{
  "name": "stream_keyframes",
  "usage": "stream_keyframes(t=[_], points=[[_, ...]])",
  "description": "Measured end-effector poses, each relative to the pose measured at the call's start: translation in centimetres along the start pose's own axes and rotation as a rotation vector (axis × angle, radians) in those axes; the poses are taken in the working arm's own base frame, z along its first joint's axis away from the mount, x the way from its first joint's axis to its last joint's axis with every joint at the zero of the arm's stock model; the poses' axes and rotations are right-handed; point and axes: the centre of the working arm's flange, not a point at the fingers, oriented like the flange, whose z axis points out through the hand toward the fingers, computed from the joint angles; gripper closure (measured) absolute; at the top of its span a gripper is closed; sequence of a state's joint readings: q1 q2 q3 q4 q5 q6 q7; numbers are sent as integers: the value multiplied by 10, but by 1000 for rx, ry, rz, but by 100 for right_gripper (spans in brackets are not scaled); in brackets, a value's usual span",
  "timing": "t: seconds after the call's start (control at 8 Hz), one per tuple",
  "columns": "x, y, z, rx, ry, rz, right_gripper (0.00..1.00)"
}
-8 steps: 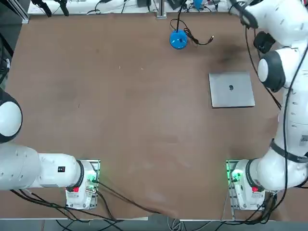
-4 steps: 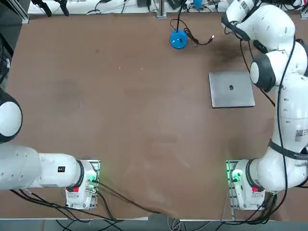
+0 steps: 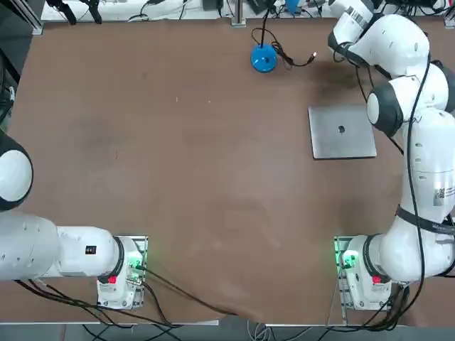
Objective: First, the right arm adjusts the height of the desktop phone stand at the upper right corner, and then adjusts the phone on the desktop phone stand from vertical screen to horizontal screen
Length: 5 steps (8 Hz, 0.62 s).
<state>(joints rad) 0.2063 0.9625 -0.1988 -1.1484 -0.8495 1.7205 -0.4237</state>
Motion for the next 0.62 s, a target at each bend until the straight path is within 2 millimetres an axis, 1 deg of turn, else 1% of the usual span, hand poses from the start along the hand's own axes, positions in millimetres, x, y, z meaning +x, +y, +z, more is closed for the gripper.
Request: stream_keyframes(t=[0.5,0.62], points=[[-1,-10,13,30,-56,-88,10],[-1,-12,15,30,-71,-101,10]])
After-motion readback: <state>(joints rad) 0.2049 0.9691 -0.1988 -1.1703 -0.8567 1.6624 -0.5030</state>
